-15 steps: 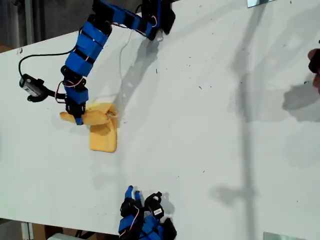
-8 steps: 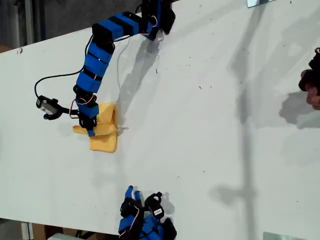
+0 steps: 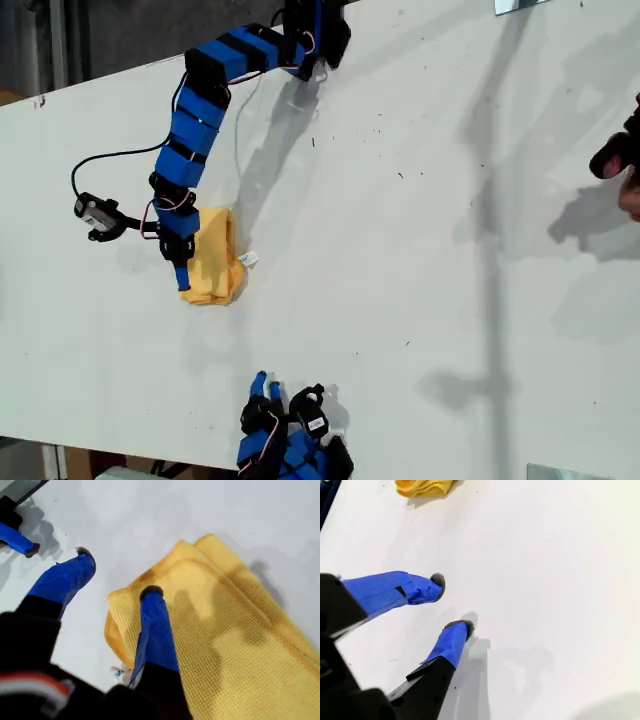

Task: Grasp corners of a square towel and fold twice.

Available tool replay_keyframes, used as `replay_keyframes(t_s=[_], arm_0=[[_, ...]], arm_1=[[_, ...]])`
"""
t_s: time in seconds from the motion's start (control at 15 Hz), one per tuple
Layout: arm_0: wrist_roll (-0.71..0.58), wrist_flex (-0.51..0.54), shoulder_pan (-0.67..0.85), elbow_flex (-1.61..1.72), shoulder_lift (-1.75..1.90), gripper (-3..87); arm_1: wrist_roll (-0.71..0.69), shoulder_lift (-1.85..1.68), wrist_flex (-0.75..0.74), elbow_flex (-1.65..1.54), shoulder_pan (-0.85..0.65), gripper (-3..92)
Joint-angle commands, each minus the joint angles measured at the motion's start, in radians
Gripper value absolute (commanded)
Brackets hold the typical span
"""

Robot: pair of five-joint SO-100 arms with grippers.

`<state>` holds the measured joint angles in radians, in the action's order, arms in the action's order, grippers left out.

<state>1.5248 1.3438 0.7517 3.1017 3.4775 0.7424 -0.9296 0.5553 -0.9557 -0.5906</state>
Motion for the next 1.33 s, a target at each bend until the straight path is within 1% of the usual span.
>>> replay_keyframes(t_s=[0.0,0.13,0.27,0.33,0.4,0.53,0.6,0.73,0.8,0.87,0.93,1.0,1.07,1.13,1.2,1.27], arm_0=[[-0.006,-0.015,-0.012,0.005,-0.002,13.7],[-0.008,-0.015,-0.011,0.005,-0.002,13.7],[-0.008,-0.015,-0.011,0.005,-0.002,14.7],[0.0,-0.012,-0.006,0.005,-0.008,14.5],[0.008,-0.012,-0.005,0.005,-0.009,14.5],[0.002,-0.012,-0.006,0.005,-0.006,14.4],[0.0,-0.012,-0.006,0.005,-0.005,14.4],[0.0,-0.012,-0.006,0.005,-0.005,14.4],[0.0,-0.012,-0.005,0.005,-0.005,14.4],[0.0,-0.012,-0.006,0.005,-0.003,14.7],[-0.002,-0.012,-0.005,0.005,-0.003,14.7],[0.0,-0.014,-0.003,0.005,-0.003,14.8],[0.002,-0.014,-0.006,0.005,-0.003,14.7],[0.002,-0.014,-0.008,0.005,-0.003,14.5],[0.002,-0.014,-0.008,0.005,-0.003,14.6],[0.0,-0.014,-0.003,0.005,-0.003,14.9]], arm_1=[[-0.017,-0.071,-0.021,0.072,0.015,24.1],[-0.021,-0.167,0.017,-0.008,0.011,24.1],[-0.031,-0.362,0.181,-0.178,-0.002,28.9],[-0.035,-0.465,0.308,-0.276,0.005,32.3],[-0.032,-0.609,0.341,-0.482,0.015,34.6],[0.011,-0.936,0.305,-0.946,0.043,35.9],[0.037,-1.091,0.302,-1.121,0.057,35.5],[0.089,-1.437,0.37,-1.396,0.075,32.3],[0.115,-1.675,0.436,-1.543,0.08,31.6],[0.13,-1.967,0.555,-1.657,0.074,32.1],[0.133,-2.258,0.729,-1.698,0.06,32.3],[0.143,-2.362,0.839,-1.678,0.04,32.1],[0.137,-2.355,0.813,-1.686,0.055,32.3],[0.146,-2.356,0.719,-1.74,0.091,32.3],[0.156,-2.312,0.584,-1.769,0.094,32.6],[0.147,-2.065,0.436,-1.686,0.057,31.6]])
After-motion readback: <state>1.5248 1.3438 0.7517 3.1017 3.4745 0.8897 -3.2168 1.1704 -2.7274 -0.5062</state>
